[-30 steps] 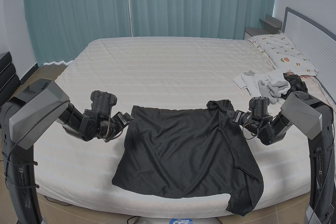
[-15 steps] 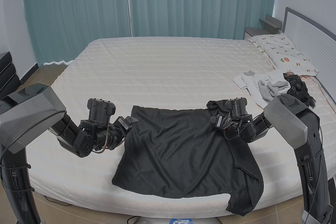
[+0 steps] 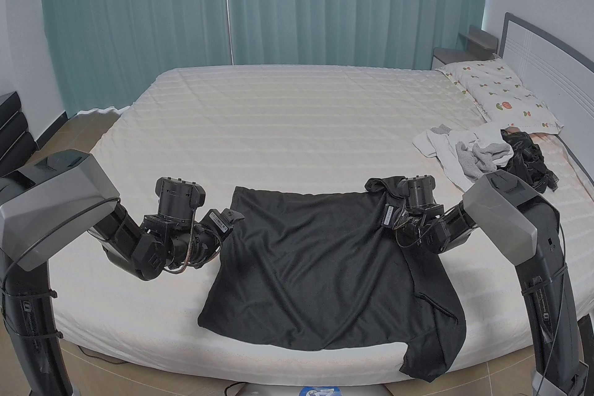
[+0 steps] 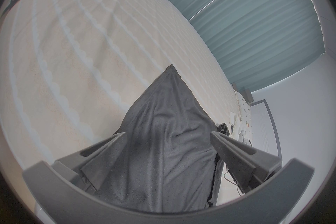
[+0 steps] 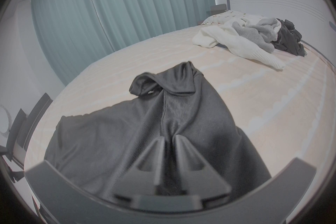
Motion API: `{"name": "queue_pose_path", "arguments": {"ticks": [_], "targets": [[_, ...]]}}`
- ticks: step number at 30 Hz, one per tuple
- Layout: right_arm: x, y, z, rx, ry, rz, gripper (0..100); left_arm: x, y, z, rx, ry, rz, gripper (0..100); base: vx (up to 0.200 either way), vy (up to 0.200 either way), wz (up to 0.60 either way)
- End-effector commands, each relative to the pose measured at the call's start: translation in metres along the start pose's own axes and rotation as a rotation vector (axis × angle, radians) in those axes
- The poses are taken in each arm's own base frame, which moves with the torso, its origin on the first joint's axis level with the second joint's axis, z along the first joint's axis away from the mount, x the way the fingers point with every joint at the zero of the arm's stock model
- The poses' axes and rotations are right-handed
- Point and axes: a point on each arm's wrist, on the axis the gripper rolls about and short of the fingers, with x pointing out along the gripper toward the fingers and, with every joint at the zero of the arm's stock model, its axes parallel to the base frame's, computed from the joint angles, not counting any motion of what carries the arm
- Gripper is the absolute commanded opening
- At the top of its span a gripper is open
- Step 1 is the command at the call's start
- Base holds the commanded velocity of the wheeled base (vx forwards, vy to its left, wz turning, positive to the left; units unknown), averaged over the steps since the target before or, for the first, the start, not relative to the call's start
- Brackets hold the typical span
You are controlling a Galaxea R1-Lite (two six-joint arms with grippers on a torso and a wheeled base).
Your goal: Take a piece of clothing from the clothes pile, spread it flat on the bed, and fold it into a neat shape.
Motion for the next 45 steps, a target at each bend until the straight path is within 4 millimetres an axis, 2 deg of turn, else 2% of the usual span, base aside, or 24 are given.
{"name": "queue_pose_path", "arguments": {"ticks": [1, 4, 13, 16, 17, 18, 22, 25, 29, 33, 36, 37, 39, 42, 43, 45], "targets": [[-0.007, 0.000, 0.013, 0.017, -0.025, 0.007, 0, 0.001, 0.002, -0.001, -0.001, 0.002, 0.005, 100, 0.000, 0.000, 0.00], [-0.010, 0.001, 0.017, 0.031, -0.031, 0.012, 0, 0.001, 0.003, -0.001, -0.001, 0.005, 0.009, 100, 0.000, 0.000, 0.00], [-0.013, -0.011, 0.013, 0.021, -0.002, -0.011, 0, 0.003, 0.006, -0.002, -0.001, 0.008, 0.020, 100, 0.000, 0.000, 0.00], [-0.018, -0.040, 0.038, 0.075, -0.034, -0.052, 0, 0.004, 0.007, -0.002, -0.004, 0.007, 0.024, 100, 0.000, 0.000, 0.00], [-0.019, -0.041, 0.039, 0.076, -0.036, -0.053, 0, 0.004, 0.007, -0.002, -0.004, 0.006, 0.024, 100, 0.000, 0.000, 0.00], [-0.026, -0.060, 0.051, 0.100, -0.033, -0.052, 0, 0.004, 0.007, -0.002, -0.004, 0.008, 0.025, 100, 0.000, 0.000, 0.00], [-0.037, -0.099, 0.068, 0.145, -0.036, -0.056, 0, 0.004, 0.008, -0.002, -0.004, 0.009, 0.026, 100, 0.000, 0.000, 0.00], [-0.035, -0.131, 0.077, 0.172, -0.096, -0.089, 0, 0.004, 0.008, -0.003, -0.004, 0.011, 0.029, 100, 0.000, 0.000, 0.00], [-0.026, -0.159, 0.069, 0.196, -0.104, -0.095, 0, 0.004, 0.010, -0.004, -0.004, 0.014, 0.034, 100, 0.000, 0.000, 0.00], [-0.008, -0.168, 0.051, 0.197, -0.113, -0.080, 0, 0.004, 0.010, -0.004, -0.004, 0.016, 0.035, 100, 0.000, 0.000, 0.00], [0.004, -0.171, 0.047, 0.191, -0.145, -0.068, 0, 0.006, 0.012, -0.005, -0.002, 0.019, 0.040, 100, 0.000, 0.000, 0.00], [0.008, -0.173, 0.049, 0.193, -0.156, -0.072, 100, 0.006, 0.012, -0.005, -0.002, 0.019, 0.040, 100, 0.000, 0.000, 0.00], [0.012, -0.181, 0.051, 0.201, -0.167, -0.084, 100, 0.005, 0.013, -0.005, -0.005, 0.020, 0.045, 100, 0.000, 0.000, 0.00], [0.012, -0.181, 0.051, 0.201, -0.167, -0.084, 100, 0.005, 0.013, -0.005, -0.005, 0.020, 0.045, 100, 0.000, 0.000, 0.00], [-0.006, -0.188, 0.058, 0.223, -0.163, -0.087, 100, 0.004, 0.014, -0.006, -0.005, 0.022, 0.047, 100, 0.000, 0.000, 0.00], [-0.019, -0.189, 0.063, 0.230, -0.150, -0.063, 100, 0.004, 0.014, -0.006, -0.005, 0.022, 0.047, 100, 0.000, 0.000, 0.00]]}}
